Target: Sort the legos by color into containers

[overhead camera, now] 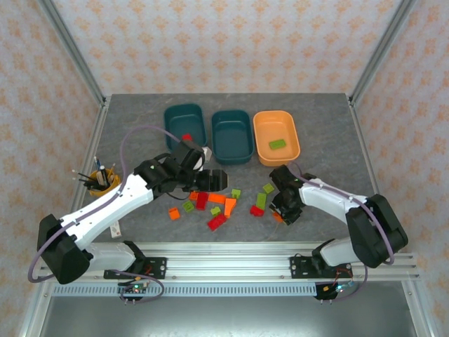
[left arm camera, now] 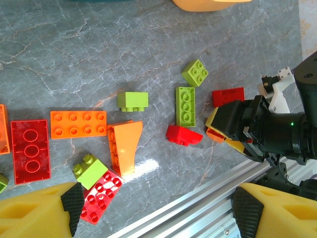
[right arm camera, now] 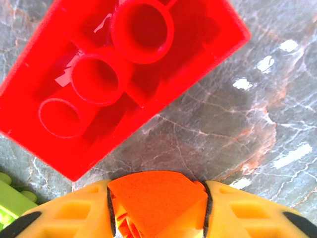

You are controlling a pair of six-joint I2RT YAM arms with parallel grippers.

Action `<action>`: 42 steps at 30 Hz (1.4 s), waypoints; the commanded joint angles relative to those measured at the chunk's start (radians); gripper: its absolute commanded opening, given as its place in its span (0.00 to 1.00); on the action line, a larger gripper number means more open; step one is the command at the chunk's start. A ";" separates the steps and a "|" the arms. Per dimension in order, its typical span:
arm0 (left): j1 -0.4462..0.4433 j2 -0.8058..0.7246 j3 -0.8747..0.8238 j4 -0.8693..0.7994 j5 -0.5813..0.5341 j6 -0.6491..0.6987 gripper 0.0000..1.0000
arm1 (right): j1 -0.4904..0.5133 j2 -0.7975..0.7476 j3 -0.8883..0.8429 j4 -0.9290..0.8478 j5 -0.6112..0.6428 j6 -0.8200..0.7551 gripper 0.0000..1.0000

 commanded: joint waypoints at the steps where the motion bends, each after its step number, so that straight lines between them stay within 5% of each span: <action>1: -0.003 -0.027 -0.005 0.033 -0.004 -0.022 0.82 | -0.002 0.003 0.017 0.041 0.062 -0.009 0.40; 10: 0.067 -0.030 0.120 0.006 -0.055 -0.097 0.82 | 0.075 0.039 0.424 -0.149 0.160 -0.235 0.38; 22: 0.302 0.006 0.238 0.000 -0.068 -0.149 0.83 | 0.081 0.607 1.149 -0.173 0.156 -0.467 0.36; 42: 0.316 -0.041 0.163 -0.005 -0.082 -0.164 0.83 | 0.023 0.977 1.452 -0.199 0.128 -0.486 0.37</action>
